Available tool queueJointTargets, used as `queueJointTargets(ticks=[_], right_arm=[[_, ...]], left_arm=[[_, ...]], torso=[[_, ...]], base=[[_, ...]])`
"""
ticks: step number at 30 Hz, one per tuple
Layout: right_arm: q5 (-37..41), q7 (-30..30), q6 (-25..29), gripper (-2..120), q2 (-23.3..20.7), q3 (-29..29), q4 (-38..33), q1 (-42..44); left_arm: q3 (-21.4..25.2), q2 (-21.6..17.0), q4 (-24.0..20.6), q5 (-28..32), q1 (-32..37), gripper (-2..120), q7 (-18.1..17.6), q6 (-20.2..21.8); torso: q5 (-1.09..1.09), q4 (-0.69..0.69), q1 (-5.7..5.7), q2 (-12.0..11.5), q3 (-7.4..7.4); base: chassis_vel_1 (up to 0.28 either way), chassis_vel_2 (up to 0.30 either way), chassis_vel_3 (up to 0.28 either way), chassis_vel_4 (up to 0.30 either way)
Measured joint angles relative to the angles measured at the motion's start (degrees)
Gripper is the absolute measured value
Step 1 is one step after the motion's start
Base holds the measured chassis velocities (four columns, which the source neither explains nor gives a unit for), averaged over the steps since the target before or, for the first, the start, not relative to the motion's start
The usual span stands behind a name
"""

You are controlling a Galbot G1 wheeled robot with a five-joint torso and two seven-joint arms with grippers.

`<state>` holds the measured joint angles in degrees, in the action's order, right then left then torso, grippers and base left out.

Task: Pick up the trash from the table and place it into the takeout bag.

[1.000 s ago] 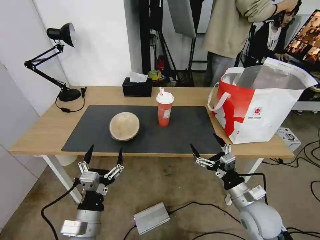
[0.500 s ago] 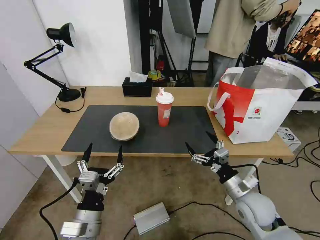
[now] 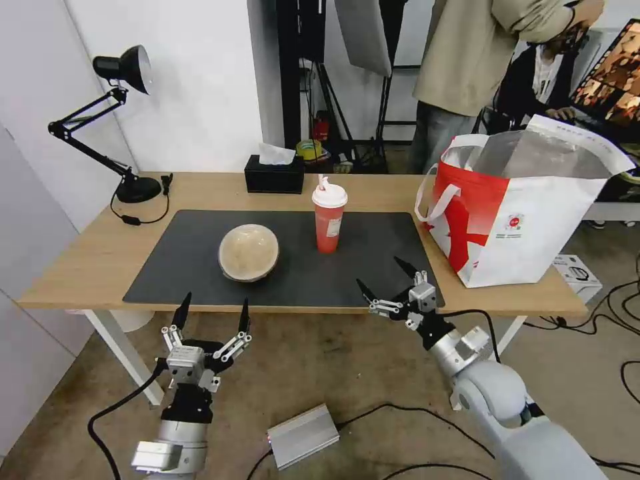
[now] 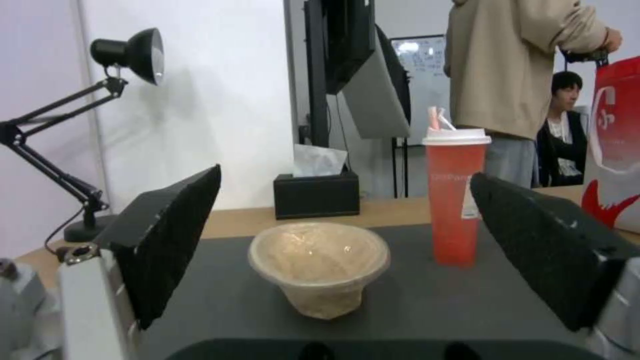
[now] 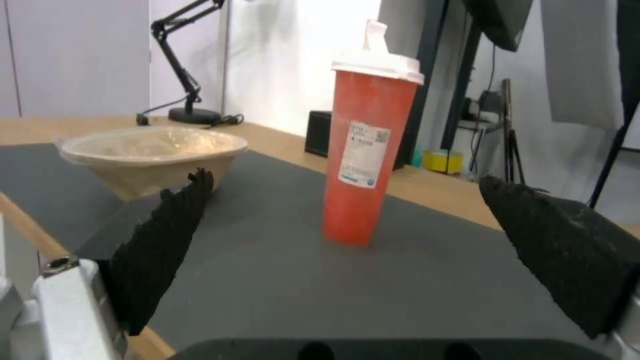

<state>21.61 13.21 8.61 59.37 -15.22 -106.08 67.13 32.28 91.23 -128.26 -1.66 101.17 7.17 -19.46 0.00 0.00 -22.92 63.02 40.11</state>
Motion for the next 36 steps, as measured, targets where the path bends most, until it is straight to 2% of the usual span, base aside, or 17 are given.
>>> queueJointTargets(ticks=[12, 36], right_arm=[[1.8, 0.1, -0.5, 100, -0.5, 3.2, 5.3, -7.2], [4.0, 0.2, -0.9, 100, 6.1, 11.1, 19.7, -19.8]], left_arm=[[0.6, 0.0, -0.8, -0.1, 0.7, 100, -0.3, -0.3], [1.6, 0.0, -0.2, 0.3, 0.5, 100, -0.6, -0.4]], torso=[[0.00, 0.00, 0.01, 0.0, 0.00], [0.00, 0.00, 0.01, 0.0, 0.00]], base=[[0.000, 0.000, 0.000, 0.000], [0.000, 0.000, 0.000, 0.000]])
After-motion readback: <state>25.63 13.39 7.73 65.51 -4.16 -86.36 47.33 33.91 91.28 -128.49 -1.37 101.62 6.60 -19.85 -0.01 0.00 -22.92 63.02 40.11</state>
